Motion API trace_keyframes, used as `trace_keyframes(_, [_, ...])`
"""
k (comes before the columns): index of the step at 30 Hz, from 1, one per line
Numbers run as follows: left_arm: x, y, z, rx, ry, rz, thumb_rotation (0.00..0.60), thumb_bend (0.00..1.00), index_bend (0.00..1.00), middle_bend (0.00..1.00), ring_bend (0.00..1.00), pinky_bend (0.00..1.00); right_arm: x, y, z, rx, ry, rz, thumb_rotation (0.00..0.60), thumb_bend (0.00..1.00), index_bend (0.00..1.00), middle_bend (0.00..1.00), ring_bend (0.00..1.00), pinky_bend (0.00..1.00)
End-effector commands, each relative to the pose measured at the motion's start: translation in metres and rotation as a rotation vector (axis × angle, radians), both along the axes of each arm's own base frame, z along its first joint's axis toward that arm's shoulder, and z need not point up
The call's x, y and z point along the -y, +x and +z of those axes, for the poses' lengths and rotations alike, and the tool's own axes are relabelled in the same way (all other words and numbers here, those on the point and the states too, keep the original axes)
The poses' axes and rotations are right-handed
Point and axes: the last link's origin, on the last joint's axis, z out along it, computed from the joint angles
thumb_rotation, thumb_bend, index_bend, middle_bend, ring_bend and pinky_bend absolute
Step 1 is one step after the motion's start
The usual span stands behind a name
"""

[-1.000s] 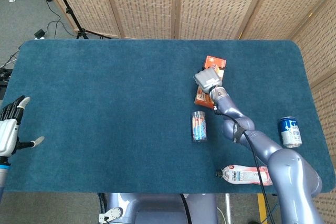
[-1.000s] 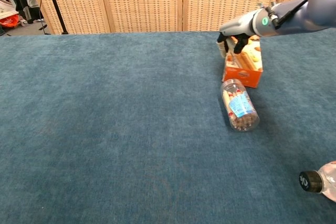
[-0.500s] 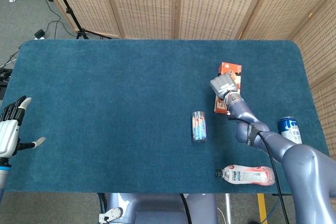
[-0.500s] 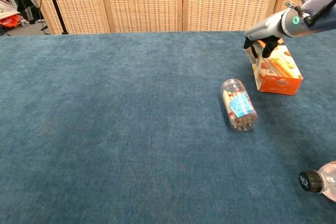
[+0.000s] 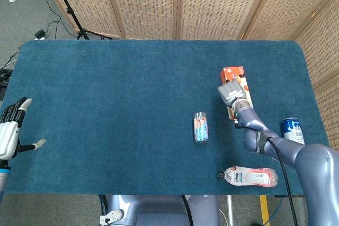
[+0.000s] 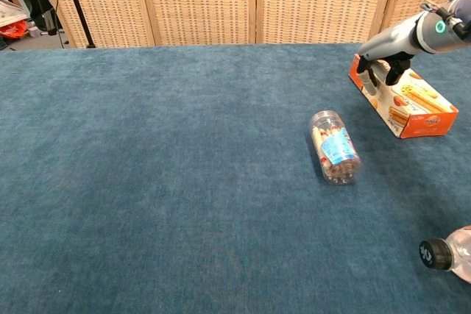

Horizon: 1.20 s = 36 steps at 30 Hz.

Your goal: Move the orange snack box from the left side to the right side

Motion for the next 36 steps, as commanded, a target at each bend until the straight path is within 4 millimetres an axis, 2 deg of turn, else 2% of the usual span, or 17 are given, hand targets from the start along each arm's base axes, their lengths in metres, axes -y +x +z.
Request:
trace_keyframes(1, [0.0, 0.0, 0.0, -0.001, 0.002, 0.0, 0.6, 0.0, 0.0, 0.0, 0.0, 0.0, -0.002, 0.024, 0.01, 0.161, -0.036, 0.027, 0.6, 1.0, 0.42, 0.32, 0.17, 0.27])
trace_keyframes(4, [0.0, 0.0, 0.0, -0.002, 0.003, 0.001, 0.6, 0.0, 0.0, 0.0, 0.0, 0.0, 0.005, 0.042, 0.026, 0.314, -0.104, 0.07, 0.6, 1.0, 0.39, 0.29, 0.17, 0.27])
trace_keyframes(6, [0.0, 0.0, 0.0, -0.002, 0.003, 0.001, 0.6, 0.0, 0.0, 0.0, 0.0, 0.0, 0.013, 0.045, 0.033, 0.399, -0.146, 0.09, 0.6, 1.0, 0.34, 0.24, 0.16, 0.27])
trace_keyframes(7, [0.0, -0.001, -0.001, -0.005, 0.003, 0.003, 0.6, 0.0, 0.0, 0.0, 0.0, 0.0, 0.023, 0.047, 0.039, 0.484, -0.184, 0.056, 0.6, 1.0, 0.29, 0.2, 0.15, 0.27])
trace_keyframes(10, [-0.001, -0.001, -0.001, -0.008, 0.007, 0.009, 0.6, 0.0, 0.0, 0.0, 0.0, 0.0, 0.041, 0.045, 0.039, 0.566, -0.194, -0.008, 0.6, 1.0, 0.13, 0.09, 0.06, 0.24])
trace_keyframes(13, [-0.003, -0.003, -0.003, -0.024, 0.007, 0.02, 0.6, 0.0, 0.0, 0.0, 0.0, 0.0, 0.06, 0.04, 0.036, 0.613, -0.205, -0.089, 0.6, 1.0, 0.07, 0.05, 0.0, 0.16])
trace_keyframes(18, [-0.007, -0.003, -0.006, -0.034, 0.0, 0.031, 0.6, 0.0, 0.0, 0.0, 0.0, 0.0, 0.083, 0.031, 0.028, 0.585, -0.229, -0.156, 0.6, 1.0, 0.11, 0.09, 0.0, 0.16])
trace_keyframes(22, [-0.012, -0.007, -0.007, -0.047, 0.007, 0.057, 0.6, 0.0, 0.0, 0.0, 0.0, 0.0, 0.093, 0.01, 0.018, 0.544, -0.256, -0.229, 0.6, 1.0, 0.18, 0.15, 0.0, 0.16])
trace_keyframes(29, [-0.012, -0.005, -0.009, -0.059, 0.01, 0.056, 0.6, 0.0, 0.0, 0.0, 0.0, 0.0, 0.094, -0.007, 0.012, 0.49, -0.268, -0.269, 0.6, 1.0, 0.23, 0.2, 0.02, 0.16])
trace_keyframes(36, [-0.012, -0.004, -0.011, -0.071, 0.013, 0.055, 0.6, 0.0, 0.0, 0.0, 0.0, 0.0, 0.09, -0.019, 0.004, 0.471, -0.258, -0.303, 0.6, 1.0, 0.24, 0.21, 0.05, 0.15])
